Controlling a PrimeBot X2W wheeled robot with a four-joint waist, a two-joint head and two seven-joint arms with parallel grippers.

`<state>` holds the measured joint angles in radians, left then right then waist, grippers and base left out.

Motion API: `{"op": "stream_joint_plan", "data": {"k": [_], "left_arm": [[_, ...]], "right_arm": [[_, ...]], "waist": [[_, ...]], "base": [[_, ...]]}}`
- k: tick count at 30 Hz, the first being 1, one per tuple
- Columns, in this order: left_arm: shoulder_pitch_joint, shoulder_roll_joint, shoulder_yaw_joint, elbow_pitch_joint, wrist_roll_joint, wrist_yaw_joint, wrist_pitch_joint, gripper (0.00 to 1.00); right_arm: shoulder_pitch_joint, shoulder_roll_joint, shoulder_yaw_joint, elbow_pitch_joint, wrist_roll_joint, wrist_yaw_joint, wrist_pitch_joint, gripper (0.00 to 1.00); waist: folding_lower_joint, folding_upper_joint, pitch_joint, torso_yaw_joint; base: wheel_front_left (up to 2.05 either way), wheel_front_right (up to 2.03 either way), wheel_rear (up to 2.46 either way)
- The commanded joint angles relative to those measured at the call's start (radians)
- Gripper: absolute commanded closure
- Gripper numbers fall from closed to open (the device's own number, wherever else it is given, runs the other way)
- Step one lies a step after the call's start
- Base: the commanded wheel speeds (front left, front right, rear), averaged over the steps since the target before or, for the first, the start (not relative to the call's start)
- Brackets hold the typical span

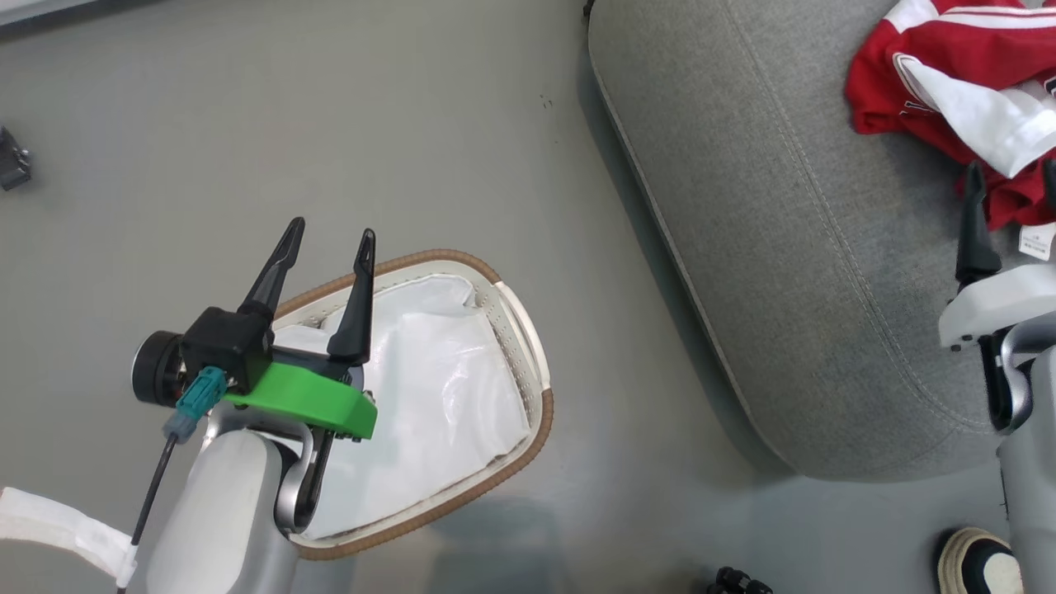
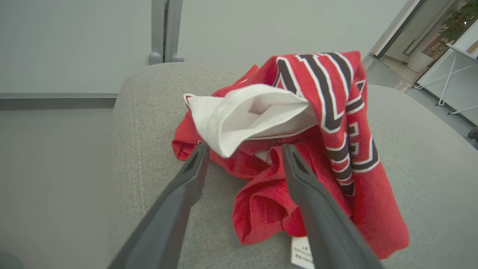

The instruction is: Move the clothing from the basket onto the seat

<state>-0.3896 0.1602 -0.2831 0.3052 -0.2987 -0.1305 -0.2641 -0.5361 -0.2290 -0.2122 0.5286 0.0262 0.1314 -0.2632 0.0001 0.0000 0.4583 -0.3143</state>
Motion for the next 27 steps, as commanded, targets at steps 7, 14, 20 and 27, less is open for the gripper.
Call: {"op": "stream_joint_plan", "data": {"k": [7, 14, 20, 27], "left_arm": [[0.069, -0.037, 0.107, 0.014, 0.041, 0.0, 0.0, 0.0], [0.098, -0.074, 0.212, 0.048, 0.078, 0.002, 0.0, 0.0], [0.124, -0.094, 0.285, 0.075, 0.115, 0.008, 0.0, 0.0], [0.17, -0.102, 0.334, 0.085, 0.164, 0.008, 0.0, 0.0]], "right_arm": [[0.068, 0.055, 0.102, -0.073, 0.055, -0.001, -0.002, 0.0], [0.048, 0.111, 0.185, -0.066, 0.087, -0.001, -0.002, 0.0], [0.069, 0.155, 0.242, -0.048, 0.096, -0.001, -0.002, 0.0], [0.105, 0.172, 0.282, -0.026, 0.109, -0.001, -0.002, 0.0]], "waist": [[-0.0001, 0.0, -0.105, 0.101], [-0.0001, 0.0, -0.161, 0.187], [-0.0001, 0.0, -0.203, 0.244], [-0.0001, 0.0, -0.247, 0.276]], "base": [[0.0, 0.0, 0.0], [0.0, 0.0, 0.0], [0.0, 0.0, 0.0], [0.0, 0.0, 0.0]]}}
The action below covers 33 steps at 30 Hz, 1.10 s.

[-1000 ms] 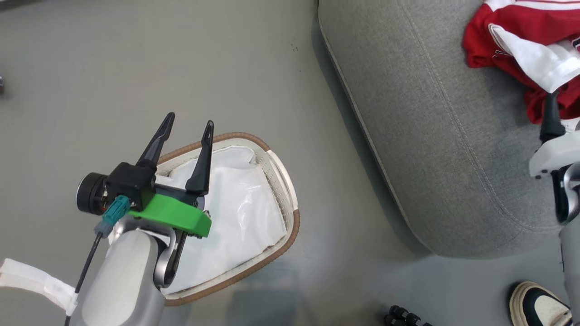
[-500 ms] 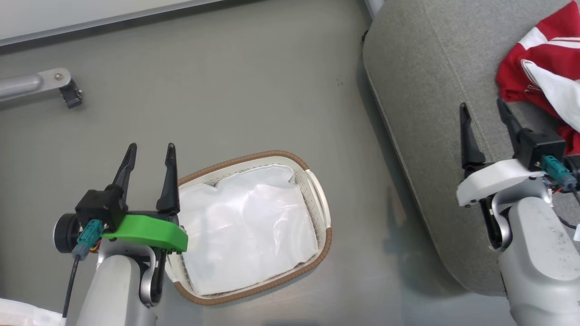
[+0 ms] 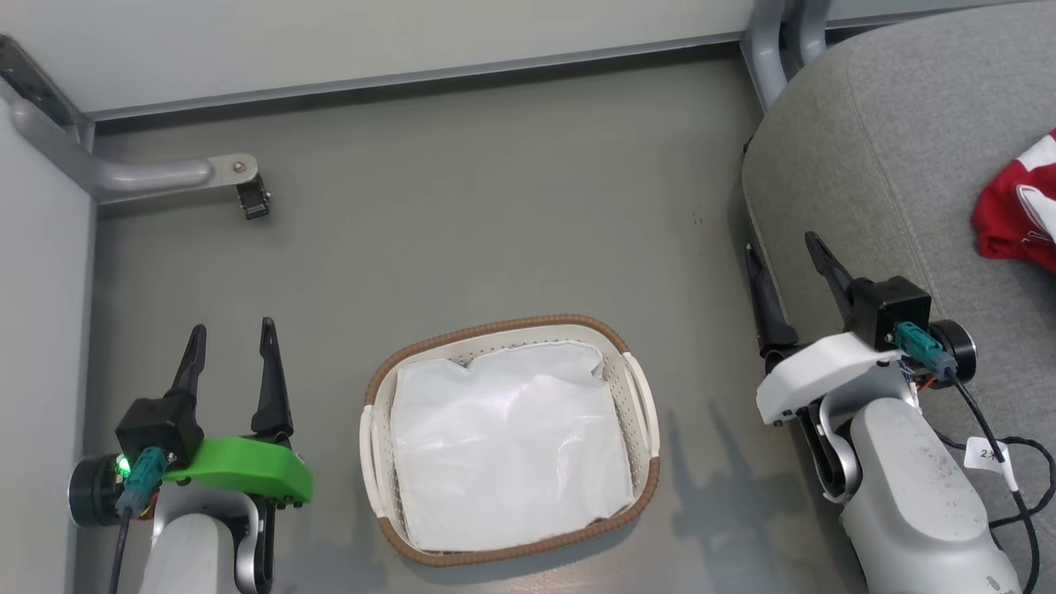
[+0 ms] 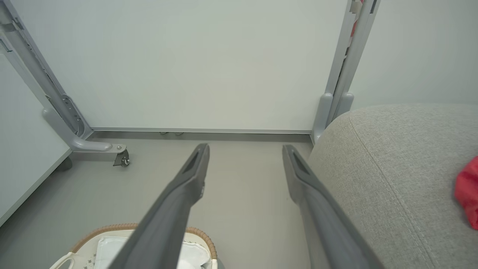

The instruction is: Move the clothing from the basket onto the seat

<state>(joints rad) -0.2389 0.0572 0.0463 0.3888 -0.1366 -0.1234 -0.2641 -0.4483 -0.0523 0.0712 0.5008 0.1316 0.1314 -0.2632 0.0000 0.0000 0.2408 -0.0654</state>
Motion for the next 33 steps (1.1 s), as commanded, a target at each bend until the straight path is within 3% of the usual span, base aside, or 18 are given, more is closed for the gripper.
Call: {"op": "stream_joint_plan", "data": {"k": [1, 11, 24, 25, 33], "left_arm": [[0.024, 0.0, 0.011, 0.0, 0.005, 0.002, 0.0, 0.0], [0.106, -0.005, 0.031, -0.006, -0.003, 0.014, 0.0, 0.0], [0.176, -0.005, -0.034, 0.001, -0.084, 0.018, 0.0, 0.0], [0.168, -0.008, -0.035, 0.005, -0.084, 0.018, 0.0, 1.0], [0.164, -0.014, -0.029, 0.047, -0.143, 0.017, 0.021, 1.0]], "right_arm": [[0.03, -0.003, -0.001, 0.005, 0.006, -0.001, -0.002, 0.0], [0.119, -0.002, 0.006, 0.003, 0.065, -0.001, -0.002, 0.0], [0.191, -0.001, 0.009, 0.003, 0.077, -0.001, -0.002, 0.0], [0.176, 0.003, 0.009, 0.007, 0.078, 0.0, 0.0, 1.0], [0.21, 0.011, -0.004, 0.039, 0.136, 0.0, 0.023, 1.0]], "waist": [[0.0, 0.0, -0.037, 0.031], [0.0, 0.0, -0.116, 0.018], [0.0, 0.0, -0.179, 0.013], [0.0, 0.0, -0.18, 0.012], [0.0, 0.0, -0.182, 0.014]], "base": [[0.0, 0.0, 0.0], [0.0, 0.0, 0.0], [0.0, 0.0, 0.0], [0.0, 0.0, 0.0], [0.0, 0.0, 0.0]]}}
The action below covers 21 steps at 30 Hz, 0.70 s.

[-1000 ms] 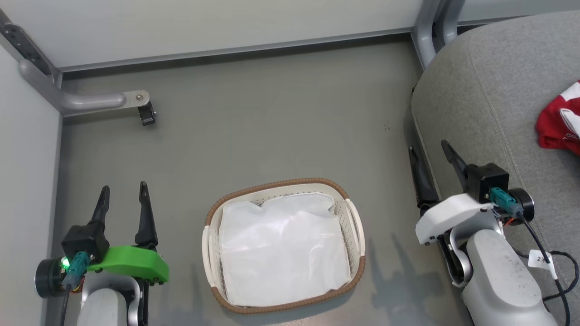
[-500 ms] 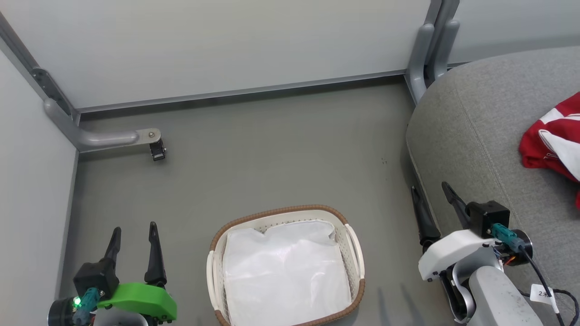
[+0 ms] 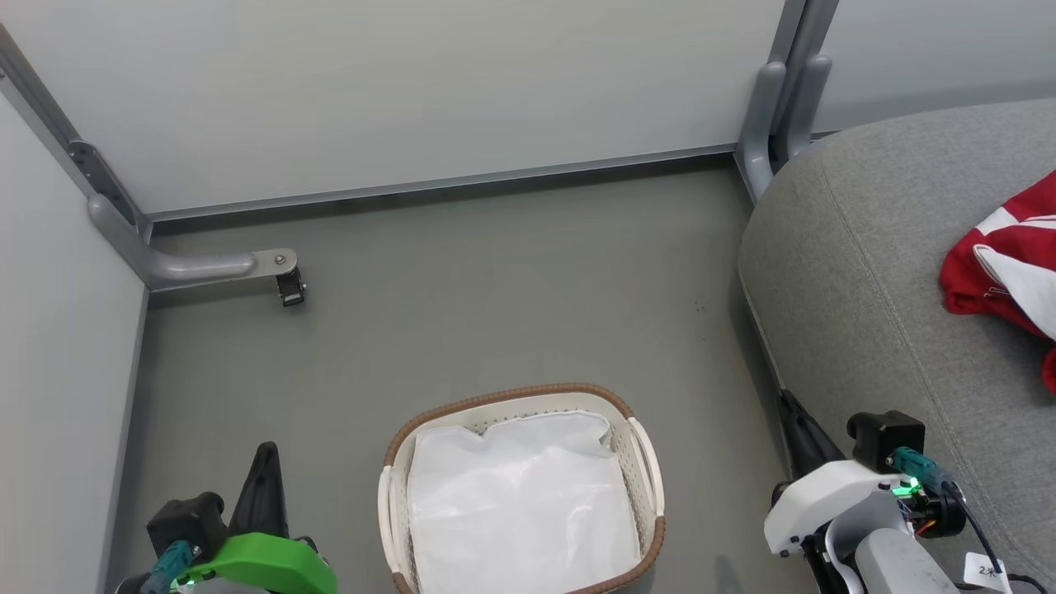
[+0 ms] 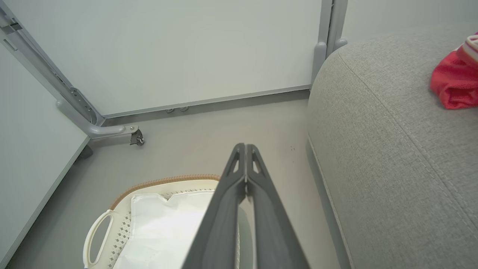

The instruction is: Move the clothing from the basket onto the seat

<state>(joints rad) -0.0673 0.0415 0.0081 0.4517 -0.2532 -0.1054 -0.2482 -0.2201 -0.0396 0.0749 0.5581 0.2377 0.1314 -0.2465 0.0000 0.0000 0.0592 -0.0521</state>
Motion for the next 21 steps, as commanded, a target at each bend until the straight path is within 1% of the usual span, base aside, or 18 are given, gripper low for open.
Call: {"op": "stream_joint_plan", "data": {"k": [1, 21], "left_arm": [[-0.009, 0.002, 0.011, -0.018, -0.048, -0.001, 0.012, 1.0], [-0.015, 0.004, 0.032, -0.072, -0.384, -0.008, 0.098, 1.0]], "right_arm": [[-0.016, -0.002, -0.011, -0.023, 0.051, 0.0, 0.012, 1.0], [0.019, -0.005, -0.054, -0.103, 0.391, 0.0, 0.099, 1.0]], "waist": [[0.0, 0.0, -0.001, 0.001], [0.0, 0.0, -0.01, 0.009]], "base": [[0.0, 0.0, 0.0], [0.0, 0.0, 0.0]]}}
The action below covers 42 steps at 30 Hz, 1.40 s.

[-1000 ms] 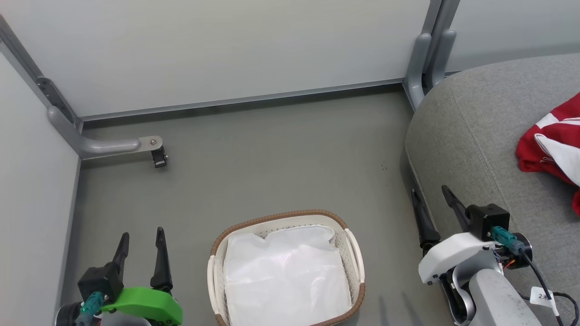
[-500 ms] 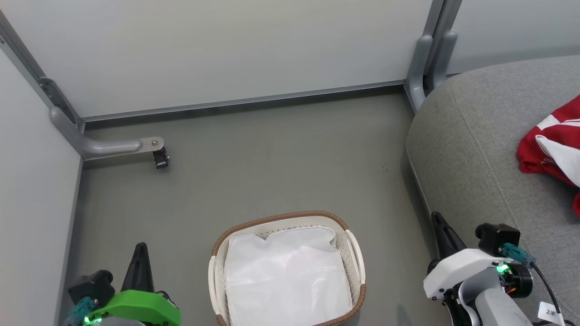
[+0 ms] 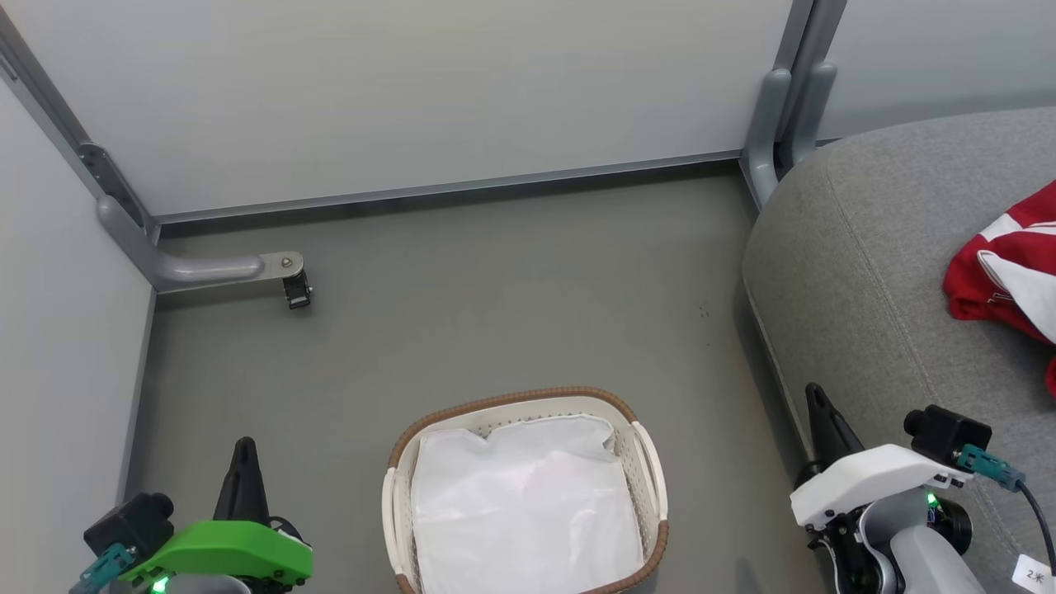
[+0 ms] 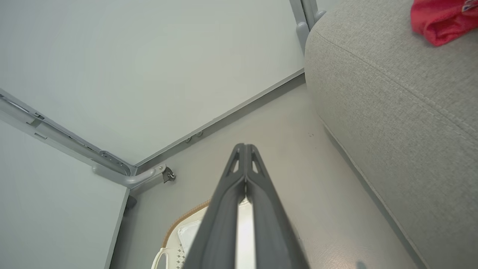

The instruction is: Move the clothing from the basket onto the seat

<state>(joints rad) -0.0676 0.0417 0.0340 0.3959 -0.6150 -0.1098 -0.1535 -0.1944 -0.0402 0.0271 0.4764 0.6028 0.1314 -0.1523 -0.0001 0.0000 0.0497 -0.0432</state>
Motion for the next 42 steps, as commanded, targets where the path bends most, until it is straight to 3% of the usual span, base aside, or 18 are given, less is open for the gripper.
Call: {"op": "stream_joint_plan", "data": {"k": [1, 42], "left_arm": [[-0.015, 0.004, 0.008, -0.019, -0.039, -0.004, 0.008, 1.0], [-0.035, 0.008, 0.047, -0.09, -0.535, -0.014, 0.143, 1.0]], "right_arm": [[-0.005, -0.005, -0.009, -0.025, 0.042, 0.0, 0.009, 1.0], [0.043, -0.009, -0.078, -0.135, 0.542, -0.001, 0.143, 1.0]], "waist": [[0.0001, 0.0, -0.001, 0.001], [0.0001, 0.0, -0.019, 0.018]], "base": [[0.0, 0.0, 0.0], [0.0, 0.0, 0.0]]}}
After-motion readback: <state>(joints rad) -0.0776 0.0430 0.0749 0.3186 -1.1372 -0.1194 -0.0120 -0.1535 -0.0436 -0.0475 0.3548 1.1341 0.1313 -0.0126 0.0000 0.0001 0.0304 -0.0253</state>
